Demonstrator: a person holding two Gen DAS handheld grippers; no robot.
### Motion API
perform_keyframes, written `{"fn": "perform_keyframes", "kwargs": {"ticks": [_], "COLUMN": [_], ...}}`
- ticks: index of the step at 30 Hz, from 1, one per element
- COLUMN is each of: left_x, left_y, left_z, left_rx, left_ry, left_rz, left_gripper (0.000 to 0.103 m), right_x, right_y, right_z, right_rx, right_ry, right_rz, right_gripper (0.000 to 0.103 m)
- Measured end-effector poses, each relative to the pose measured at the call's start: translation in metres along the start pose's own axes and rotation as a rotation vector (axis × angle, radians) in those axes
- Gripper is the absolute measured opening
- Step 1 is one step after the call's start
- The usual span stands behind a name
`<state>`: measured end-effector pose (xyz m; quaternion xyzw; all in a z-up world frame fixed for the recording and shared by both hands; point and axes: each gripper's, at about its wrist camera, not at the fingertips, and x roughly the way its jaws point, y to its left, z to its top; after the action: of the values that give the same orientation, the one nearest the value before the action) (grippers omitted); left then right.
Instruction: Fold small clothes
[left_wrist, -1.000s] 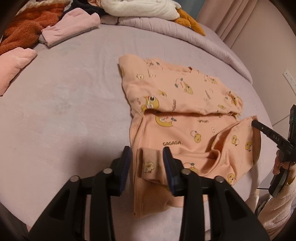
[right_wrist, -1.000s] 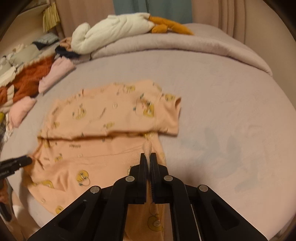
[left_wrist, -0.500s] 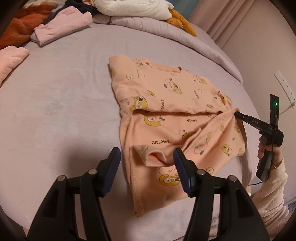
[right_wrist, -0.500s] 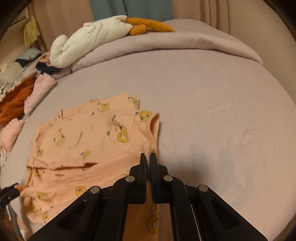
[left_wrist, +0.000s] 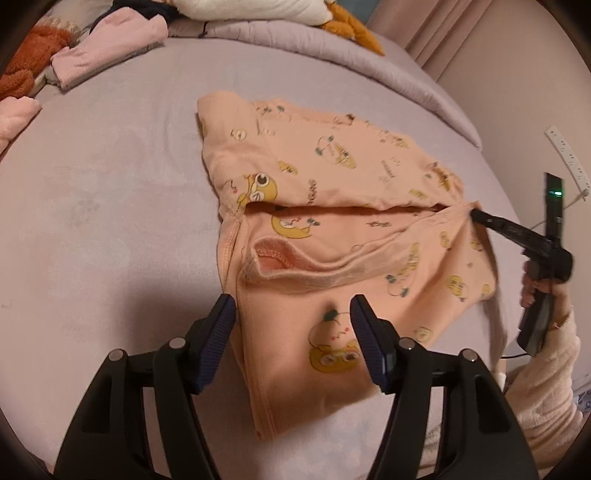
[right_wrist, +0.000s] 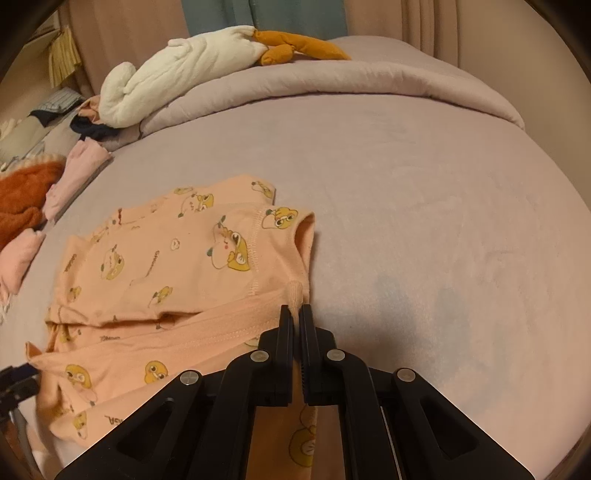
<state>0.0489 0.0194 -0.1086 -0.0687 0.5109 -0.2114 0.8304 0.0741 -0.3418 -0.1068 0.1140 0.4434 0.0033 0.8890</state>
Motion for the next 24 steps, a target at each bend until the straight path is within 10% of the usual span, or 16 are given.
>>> {"fn": "perform_keyframes", "kwargs": {"ticks": [5, 24], "left_x": [0.016, -0.050], "left_y": [0.001, -0.010], "left_z": [0.004, 0.014], "left_rx": [0.000, -0.046], "left_ry": [0.017, -0.209], "left_rz": [0.067, 0.094], "left_gripper": [0.008, 0.005], "right_x": [-0.006, -0.082], "right_y": [0.000, 0.015], "right_z": [-0.001, -0.002], "right_rx": [0.002, -0.014], "right_ry": [-0.009, -0.188], "right_rz": [0.006, 0.058], "right_gripper": [0.004, 0.004]}}
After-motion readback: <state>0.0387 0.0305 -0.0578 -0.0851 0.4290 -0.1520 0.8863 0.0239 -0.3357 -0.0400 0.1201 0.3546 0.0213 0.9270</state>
